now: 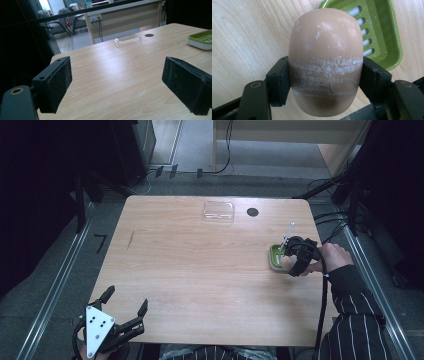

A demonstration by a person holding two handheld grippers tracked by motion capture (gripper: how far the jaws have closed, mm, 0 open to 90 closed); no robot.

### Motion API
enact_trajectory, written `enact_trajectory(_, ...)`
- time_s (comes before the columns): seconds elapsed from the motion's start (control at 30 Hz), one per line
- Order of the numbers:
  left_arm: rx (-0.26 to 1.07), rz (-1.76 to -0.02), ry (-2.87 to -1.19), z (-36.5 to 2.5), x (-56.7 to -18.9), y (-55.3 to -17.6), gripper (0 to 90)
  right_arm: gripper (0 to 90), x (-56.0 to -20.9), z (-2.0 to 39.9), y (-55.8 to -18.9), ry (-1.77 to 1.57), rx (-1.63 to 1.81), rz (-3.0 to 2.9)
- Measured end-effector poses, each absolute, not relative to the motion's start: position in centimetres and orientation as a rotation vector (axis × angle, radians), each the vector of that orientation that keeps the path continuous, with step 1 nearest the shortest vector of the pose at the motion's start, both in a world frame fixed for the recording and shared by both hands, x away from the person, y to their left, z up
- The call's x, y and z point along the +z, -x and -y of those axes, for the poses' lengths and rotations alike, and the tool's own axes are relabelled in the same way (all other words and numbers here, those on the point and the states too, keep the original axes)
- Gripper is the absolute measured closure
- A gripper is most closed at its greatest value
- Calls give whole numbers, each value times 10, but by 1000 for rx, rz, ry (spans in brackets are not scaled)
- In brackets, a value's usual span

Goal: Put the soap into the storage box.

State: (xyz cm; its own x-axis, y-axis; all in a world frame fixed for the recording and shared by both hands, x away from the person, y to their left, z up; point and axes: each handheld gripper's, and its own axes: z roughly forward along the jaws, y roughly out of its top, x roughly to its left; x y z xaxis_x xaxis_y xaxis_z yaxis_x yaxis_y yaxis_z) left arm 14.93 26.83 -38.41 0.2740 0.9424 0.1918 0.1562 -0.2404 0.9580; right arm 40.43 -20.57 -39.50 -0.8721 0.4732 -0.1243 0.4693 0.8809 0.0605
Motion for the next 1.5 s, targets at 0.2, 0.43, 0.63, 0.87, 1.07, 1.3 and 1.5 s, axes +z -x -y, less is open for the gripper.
enact_trajectory(0.2,1072,-1031,-1624,-268,-384,-149,96,335,-396,206,-409,-723,44,-2914)
enact_trajectory(0.43,1071,-1030,-1625,-268,-384,-149,96,334,-394,202,-415,-693,53,-2908)
enact_trajectory(0.63,1072,-1030,-1627,-268,-384,-149,96,335,-393,201,-421,-660,53,-2906)
enact_trajectory(0.87,1073,-1032,-1628,-268,-384,-149,96,335,-396,201,-431,-634,56,-2912)
enact_trajectory(1.07,1071,-1035,-1625,-269,-384,-149,96,334,-399,203,-439,-620,43,-2914)
enact_trajectory(1.3,1069,-1038,-1633,-269,-384,-149,96,334,-406,205,-448,-587,13,-2924)
enact_trajectory(1.5,1069,-1039,-1637,-269,-384,-149,96,334,-409,205,-453,-579,8,-2933)
